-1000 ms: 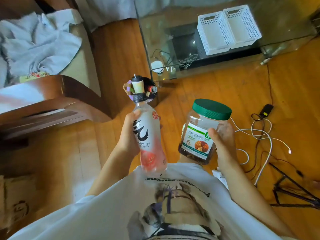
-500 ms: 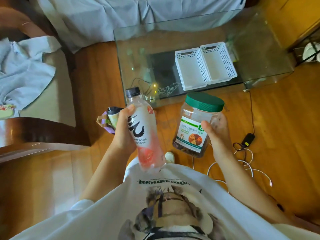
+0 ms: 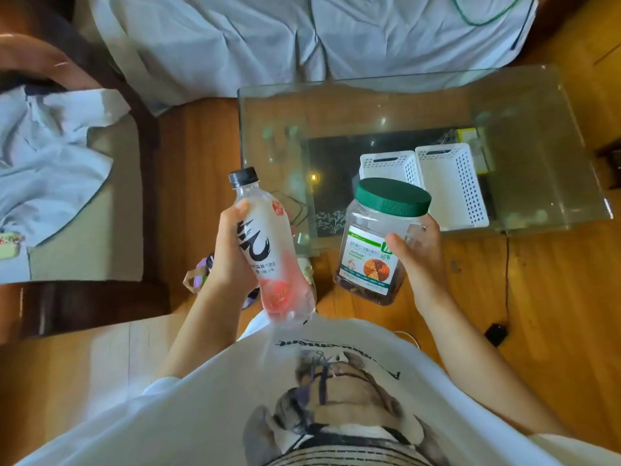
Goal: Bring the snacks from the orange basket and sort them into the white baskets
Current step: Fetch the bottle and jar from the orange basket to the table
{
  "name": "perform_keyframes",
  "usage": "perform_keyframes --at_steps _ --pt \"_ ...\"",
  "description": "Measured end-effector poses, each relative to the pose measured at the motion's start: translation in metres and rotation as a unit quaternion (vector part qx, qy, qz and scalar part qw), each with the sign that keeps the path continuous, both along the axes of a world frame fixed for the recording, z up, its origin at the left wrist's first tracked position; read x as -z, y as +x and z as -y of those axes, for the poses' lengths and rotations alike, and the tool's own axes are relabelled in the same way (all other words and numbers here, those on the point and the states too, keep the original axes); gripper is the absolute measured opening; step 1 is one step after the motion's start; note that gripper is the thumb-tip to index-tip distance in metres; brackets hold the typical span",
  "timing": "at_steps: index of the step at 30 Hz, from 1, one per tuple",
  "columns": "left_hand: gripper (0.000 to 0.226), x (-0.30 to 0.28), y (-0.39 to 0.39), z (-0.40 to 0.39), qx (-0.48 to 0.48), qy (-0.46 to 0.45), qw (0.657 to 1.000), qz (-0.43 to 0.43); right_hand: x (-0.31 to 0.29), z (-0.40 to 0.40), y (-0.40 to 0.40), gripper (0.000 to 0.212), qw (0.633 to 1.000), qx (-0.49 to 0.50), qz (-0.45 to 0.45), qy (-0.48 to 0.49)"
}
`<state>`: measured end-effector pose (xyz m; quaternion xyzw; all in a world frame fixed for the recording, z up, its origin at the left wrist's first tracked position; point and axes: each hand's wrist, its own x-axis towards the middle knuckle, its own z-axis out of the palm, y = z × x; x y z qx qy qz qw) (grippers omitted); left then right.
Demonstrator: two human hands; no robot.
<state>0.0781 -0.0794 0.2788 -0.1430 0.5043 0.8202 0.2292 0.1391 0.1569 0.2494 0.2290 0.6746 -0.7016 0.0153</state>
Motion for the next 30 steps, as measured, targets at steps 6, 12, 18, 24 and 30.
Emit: perform_keyframes --at_steps 6,12,18,24,30 --pt "0.050 0.000 -0.104 -0.015 0.030 -0.111 0.993 -0.038 0.002 -0.015 -0.100 0.063 1.000 -0.013 -0.007 0.025" --pt "0.047 0.032 -0.176 -0.033 0.024 -0.242 0.970 -0.027 0.045 -0.019 -0.171 0.090 0.997 -0.039 0.037 0.058" --pt "0.040 0.101 -0.228 -0.048 0.019 -0.368 0.929 0.028 0.124 -0.030 -0.237 0.116 0.985 -0.078 0.122 0.090" --pt "0.055 0.177 -0.265 -0.070 0.007 -0.462 0.886 0.030 0.199 -0.032 -0.285 0.102 0.977 -0.104 0.117 0.144" --pt "0.068 0.233 -0.274 -0.076 0.000 -0.480 0.875 0.063 0.251 -0.023 -0.315 0.100 0.969 -0.119 0.100 0.190"
